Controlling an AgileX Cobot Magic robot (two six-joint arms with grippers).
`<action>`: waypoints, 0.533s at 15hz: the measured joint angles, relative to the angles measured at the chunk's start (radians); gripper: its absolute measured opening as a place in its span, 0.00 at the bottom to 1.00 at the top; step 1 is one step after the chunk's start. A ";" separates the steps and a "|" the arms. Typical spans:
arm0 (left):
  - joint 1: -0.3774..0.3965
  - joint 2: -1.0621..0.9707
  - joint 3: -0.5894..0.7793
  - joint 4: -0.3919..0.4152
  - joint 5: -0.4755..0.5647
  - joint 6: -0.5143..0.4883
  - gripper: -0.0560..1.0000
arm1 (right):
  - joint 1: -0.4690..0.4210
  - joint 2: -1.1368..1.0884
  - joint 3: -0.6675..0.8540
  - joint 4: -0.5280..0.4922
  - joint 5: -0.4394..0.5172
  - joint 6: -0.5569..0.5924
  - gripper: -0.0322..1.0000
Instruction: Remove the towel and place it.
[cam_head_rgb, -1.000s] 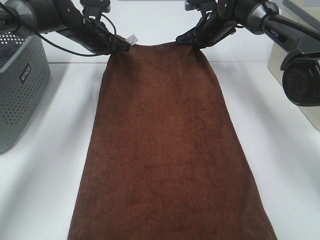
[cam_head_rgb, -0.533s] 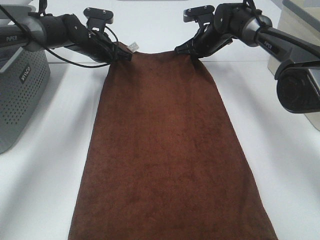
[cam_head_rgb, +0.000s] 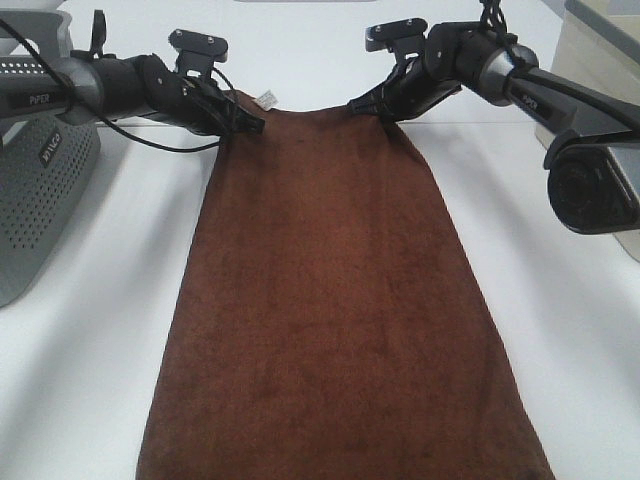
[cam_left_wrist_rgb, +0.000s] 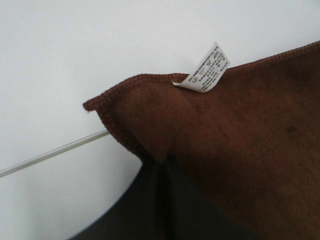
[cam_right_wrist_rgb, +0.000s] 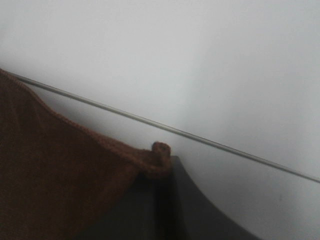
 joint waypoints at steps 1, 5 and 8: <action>0.000 0.006 0.000 0.000 -0.002 0.000 0.05 | 0.000 0.003 0.000 0.000 0.000 0.000 0.05; -0.002 0.025 0.000 -0.003 -0.041 0.001 0.05 | 0.000 0.011 0.000 0.000 -0.017 0.000 0.05; -0.008 0.026 0.000 -0.003 -0.056 0.001 0.05 | 0.000 0.011 0.000 0.000 -0.038 0.000 0.05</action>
